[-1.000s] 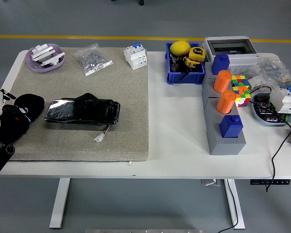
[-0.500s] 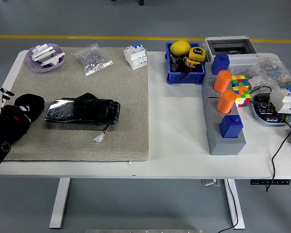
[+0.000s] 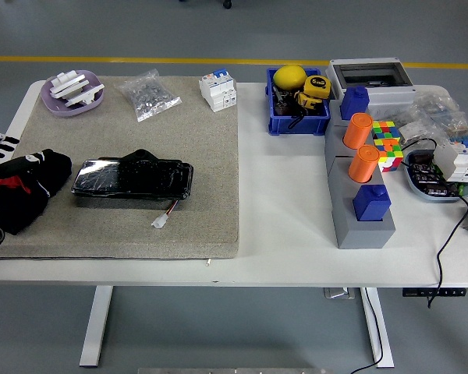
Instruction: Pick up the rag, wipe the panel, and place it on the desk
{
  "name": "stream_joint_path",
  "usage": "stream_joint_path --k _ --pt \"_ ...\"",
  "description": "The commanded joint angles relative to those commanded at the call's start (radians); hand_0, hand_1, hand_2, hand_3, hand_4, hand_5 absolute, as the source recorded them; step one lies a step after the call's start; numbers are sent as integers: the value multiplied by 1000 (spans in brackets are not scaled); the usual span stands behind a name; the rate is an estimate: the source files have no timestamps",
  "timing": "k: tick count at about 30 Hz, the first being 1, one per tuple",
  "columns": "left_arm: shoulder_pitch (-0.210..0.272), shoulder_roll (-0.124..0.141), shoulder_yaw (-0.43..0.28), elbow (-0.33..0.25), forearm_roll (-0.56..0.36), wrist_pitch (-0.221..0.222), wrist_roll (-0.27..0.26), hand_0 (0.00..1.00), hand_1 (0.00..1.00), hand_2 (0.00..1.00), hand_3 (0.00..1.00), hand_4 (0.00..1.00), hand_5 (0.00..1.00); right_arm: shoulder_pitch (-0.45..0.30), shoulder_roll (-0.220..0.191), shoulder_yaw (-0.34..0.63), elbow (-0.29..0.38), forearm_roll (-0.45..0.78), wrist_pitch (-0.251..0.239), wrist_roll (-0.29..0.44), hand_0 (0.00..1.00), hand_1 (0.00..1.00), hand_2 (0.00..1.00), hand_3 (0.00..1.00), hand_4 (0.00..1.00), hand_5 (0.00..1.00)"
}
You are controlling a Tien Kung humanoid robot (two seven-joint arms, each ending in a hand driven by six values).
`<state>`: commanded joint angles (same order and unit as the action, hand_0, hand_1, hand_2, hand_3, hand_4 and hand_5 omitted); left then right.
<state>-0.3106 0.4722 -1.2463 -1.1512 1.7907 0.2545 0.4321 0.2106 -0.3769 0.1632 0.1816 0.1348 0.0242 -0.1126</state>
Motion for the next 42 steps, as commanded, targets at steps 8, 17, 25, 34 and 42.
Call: stream_joint_path --k 8,17,25,34,42 --pt "50 4 -101 -50 -99 66 -91 492 739 753 746 998 754 0 3 -1 0 -1 -1 0 710 518 637 624 998 548" --pt "99 -26 -186 -100 -421 76 -422 493 688 672 693 998 774 0 1 7 -1 -15 -3 -4 711 518 637 623 998 546" --pt "153 -60 -250 -113 -751 -153 -619 502 688 677 692 983 713 -2 8 -7 0 -14 -2 -1 711 518 637 623 998 546" --pt "185 -110 -280 -195 -1128 -304 -624 542 692 672 621 946 522 0 6 -74 2 47 3 20 712 519 637 622 998 546" --pt "185 -198 -286 -234 -1201 -292 -620 540 685 641 605 943 494 -1 18 -139 8 93 8 41 711 519 637 623 998 546"
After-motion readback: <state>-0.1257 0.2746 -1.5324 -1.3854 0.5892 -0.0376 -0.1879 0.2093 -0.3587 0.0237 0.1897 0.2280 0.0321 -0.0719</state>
